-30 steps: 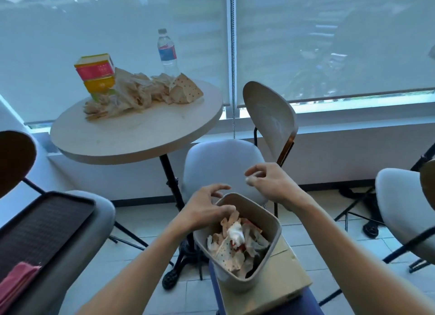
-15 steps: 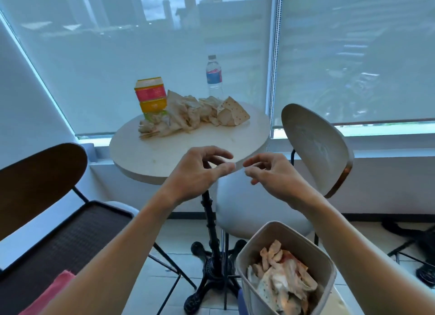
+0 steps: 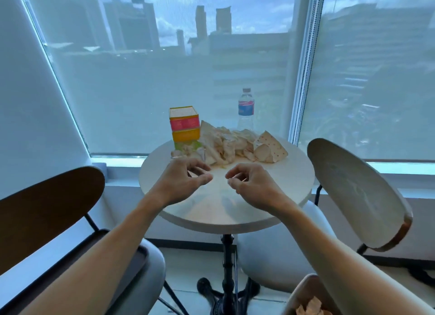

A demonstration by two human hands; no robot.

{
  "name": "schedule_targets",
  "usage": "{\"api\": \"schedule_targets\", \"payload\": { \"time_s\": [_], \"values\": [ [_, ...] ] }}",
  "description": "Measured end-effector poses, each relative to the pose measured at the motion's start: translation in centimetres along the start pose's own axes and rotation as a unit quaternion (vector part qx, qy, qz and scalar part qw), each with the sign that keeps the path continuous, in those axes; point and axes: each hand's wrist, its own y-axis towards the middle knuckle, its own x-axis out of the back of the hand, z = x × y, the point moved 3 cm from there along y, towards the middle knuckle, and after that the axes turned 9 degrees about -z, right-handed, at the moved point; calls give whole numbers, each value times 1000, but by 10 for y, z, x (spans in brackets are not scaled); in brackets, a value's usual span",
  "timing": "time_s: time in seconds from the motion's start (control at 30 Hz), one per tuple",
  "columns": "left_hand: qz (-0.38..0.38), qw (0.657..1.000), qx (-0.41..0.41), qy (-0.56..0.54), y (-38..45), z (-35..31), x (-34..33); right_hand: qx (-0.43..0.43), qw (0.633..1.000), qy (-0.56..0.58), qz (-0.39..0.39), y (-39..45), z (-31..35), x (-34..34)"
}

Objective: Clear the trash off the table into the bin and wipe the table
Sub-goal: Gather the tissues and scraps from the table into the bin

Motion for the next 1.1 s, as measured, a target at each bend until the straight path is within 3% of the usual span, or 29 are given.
{"api": "schedule_targets", "payload": {
  "time_s": [0.2, 0.37, 0.47, 0.73, 0.83, 0.97, 1.1],
  "values": [
    [-100, 991, 33, 86, 48, 48, 29, 0, 999, -29, 20, 35, 15, -39],
    [-21, 981, 66, 179, 79, 86, 25, -3, 999, -41, 27, 60, 22, -63],
    [-25, 985, 61, 156, 87, 96, 22, 4, 999, -48, 18, 76, 27, -71],
    [-118, 991, 24, 65, 84, 110, 34, 96, 983, -151, -45, 117, 59, -96],
    [-141, 989, 32, 32, 77, 113, 43, 111, 964, -237, -40, 133, 60, -113],
    [-141, 989, 34, -7, 68, 115, 50, 90, 913, -398, 12, 148, 48, -137],
    [-143, 988, 43, -34, 64, 120, 53, 95, 925, -367, -13, 149, 44, -145]
  ]
}}
